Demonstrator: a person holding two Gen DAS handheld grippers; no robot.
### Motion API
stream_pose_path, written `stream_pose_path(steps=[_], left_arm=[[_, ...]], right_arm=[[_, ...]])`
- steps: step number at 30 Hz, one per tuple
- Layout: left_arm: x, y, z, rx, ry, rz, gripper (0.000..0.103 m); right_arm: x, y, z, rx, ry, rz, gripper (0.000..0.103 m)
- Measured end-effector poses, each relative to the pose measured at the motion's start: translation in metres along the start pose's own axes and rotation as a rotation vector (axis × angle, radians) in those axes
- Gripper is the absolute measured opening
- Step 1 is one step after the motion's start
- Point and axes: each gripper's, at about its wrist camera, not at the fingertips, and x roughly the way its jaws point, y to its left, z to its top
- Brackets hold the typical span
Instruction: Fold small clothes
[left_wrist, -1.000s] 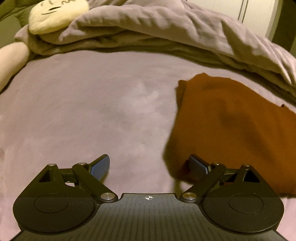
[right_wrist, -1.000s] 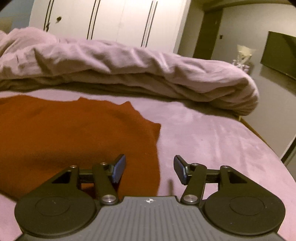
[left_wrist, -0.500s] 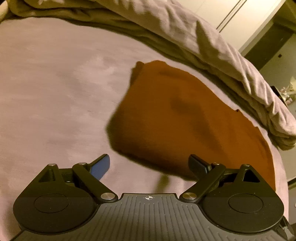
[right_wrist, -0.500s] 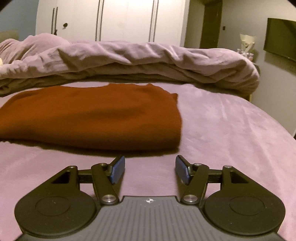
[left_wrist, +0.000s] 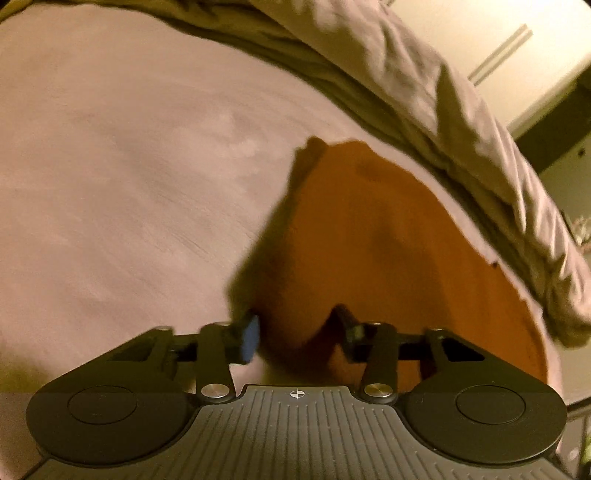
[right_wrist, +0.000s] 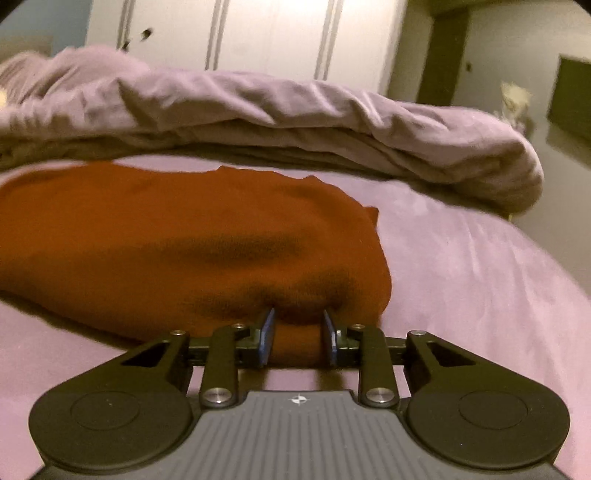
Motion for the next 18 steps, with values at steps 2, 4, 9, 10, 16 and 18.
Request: stream_pose_path(steps=[2,4,9,10,16,18], left_arm=[[-0.006,0.007,0.004,-0.024,-0.015,-0.039,0.033],[-0.011,0.01,0.004,-0.026,-0.043,-0.058,0.033],[-0.005,0.018,-0.001,-0.053,-0.003,-0.065,0.072],[-0.004,0.018,-0.001,-0.058,-0.002,-0.079,0.077],[0.016,-0.001,0.002,-0.047,0.065,-0.102,0.076],[0.021,-0.006,0.006,-0.038,0.063,-0.081,0.06]], right_arm=[[0.001,0.003,0.001,-0.02,0.001,-0.005,0.026],[-0.003,0.002,0.0,-0.008,0.002,0.0,0.026],[-0.029,0.001,-0.004,0.081,-0.005,0.042,0.04],[-0.034,0.002,-0.005,0.09,-0.011,0.05,0.041],[-0.042,0.013,-0.008,0.1,-0.004,0.079,0.041],[-0.045,0.014,-0.007,0.116,-0.006,0.089,0.041]])
